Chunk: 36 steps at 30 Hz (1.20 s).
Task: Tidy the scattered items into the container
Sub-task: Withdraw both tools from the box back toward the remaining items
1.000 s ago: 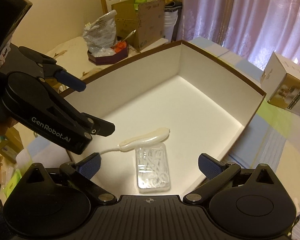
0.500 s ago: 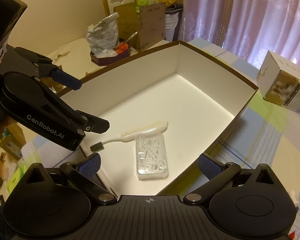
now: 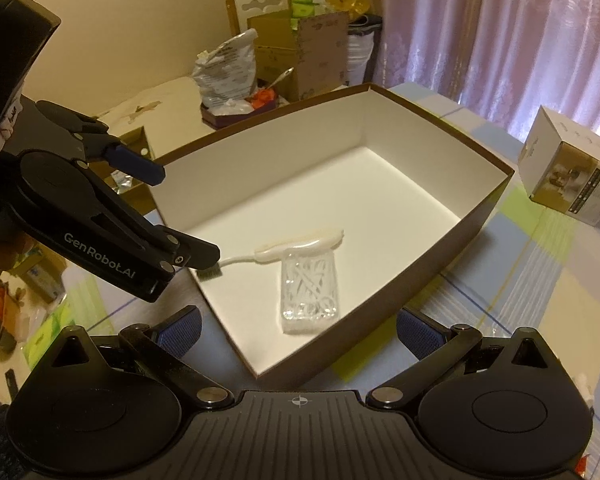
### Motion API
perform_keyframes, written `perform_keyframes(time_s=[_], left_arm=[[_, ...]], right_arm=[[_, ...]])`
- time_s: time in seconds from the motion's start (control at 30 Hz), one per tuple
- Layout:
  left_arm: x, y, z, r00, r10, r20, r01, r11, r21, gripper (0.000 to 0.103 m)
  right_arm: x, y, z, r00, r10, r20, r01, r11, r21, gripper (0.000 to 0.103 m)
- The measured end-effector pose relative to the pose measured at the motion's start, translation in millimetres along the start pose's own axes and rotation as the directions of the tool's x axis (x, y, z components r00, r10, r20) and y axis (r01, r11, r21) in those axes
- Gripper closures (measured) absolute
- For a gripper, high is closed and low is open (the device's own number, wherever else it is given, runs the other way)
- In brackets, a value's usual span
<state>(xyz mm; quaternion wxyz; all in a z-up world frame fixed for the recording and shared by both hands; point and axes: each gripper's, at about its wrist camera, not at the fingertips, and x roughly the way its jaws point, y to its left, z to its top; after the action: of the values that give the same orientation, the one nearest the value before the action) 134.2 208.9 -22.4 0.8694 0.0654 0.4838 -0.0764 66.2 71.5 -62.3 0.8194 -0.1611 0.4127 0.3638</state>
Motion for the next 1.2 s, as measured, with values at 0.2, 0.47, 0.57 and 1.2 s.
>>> perform_keyframes(time_s=[0.2, 0.47, 0.57, 1.2], left_arm=[[-7, -12, -9, 1.000, 0.017, -0.006, -0.017, 1.000, -0.019, 0.009], [-13, -29, -18, 0.999, 0.034, -0.019, -0.035, 0.999, -0.040, 0.009], [-14, -37, -22, 0.999, 0.042, -0.025, -0.043, 0.998, -0.048, 0.009], [-17, -103, -38, 0.998, 0.032, -0.049, -0.035, 0.997, -0.070, 0.008]], right_arm=[[-8, -3, -10, 1.000, 0.021, 0.002, -0.021, 1.000, -0.013, 0.002], [-18, -10, -25, 0.999, 0.047, -0.006, -0.047, 0.999, -0.027, 0.002], [-21, -14, -31, 0.998, 0.056, -0.010, -0.056, 0.998, -0.031, 0.002], [-48, -50, -81, 0.995, 0.091, -0.038, -0.091, 0.996, -0.014, 0.002]])
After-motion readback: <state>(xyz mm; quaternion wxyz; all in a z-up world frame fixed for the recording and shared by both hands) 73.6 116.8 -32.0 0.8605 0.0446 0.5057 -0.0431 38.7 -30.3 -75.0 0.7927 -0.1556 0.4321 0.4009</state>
